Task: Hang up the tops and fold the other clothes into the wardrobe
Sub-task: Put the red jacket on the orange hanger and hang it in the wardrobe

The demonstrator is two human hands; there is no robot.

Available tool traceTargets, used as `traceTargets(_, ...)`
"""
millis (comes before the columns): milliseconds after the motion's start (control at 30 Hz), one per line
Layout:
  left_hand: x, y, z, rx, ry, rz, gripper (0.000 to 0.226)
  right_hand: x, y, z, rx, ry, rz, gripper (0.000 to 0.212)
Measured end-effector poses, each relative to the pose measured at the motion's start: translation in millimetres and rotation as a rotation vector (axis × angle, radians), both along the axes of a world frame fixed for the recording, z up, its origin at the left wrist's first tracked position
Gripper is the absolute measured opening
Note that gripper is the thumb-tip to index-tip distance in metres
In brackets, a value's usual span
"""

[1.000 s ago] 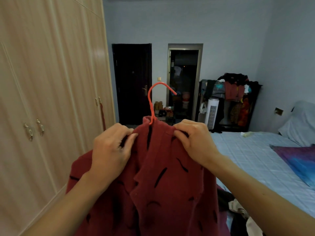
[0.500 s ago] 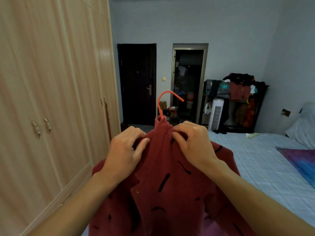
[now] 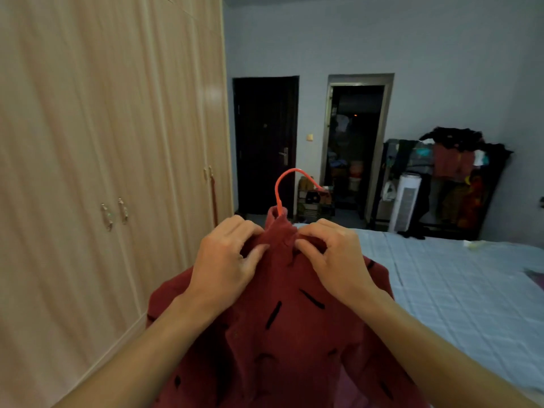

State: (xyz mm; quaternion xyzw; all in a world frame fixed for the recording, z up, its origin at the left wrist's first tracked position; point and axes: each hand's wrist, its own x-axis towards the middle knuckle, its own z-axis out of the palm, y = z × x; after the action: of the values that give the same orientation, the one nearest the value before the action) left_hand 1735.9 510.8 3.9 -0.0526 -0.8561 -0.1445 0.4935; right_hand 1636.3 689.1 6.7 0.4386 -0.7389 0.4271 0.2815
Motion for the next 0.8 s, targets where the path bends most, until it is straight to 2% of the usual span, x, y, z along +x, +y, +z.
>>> traceTargets(333,66,-81,-1,0.031,0.134,0.16,0.018,35,-81,9,0.014,-0.031,0.275,0.026)
traceTargets(467,100,-122,-4,0.052,0.166,0.223,0.014,58,-132,11,0.048,0.004,0.311,0.02)
traceTargets(800,171,-207,-6,0.0,0.141,0.43,0.014,99,-258,3,-0.05,0.04,0.482,0.01)
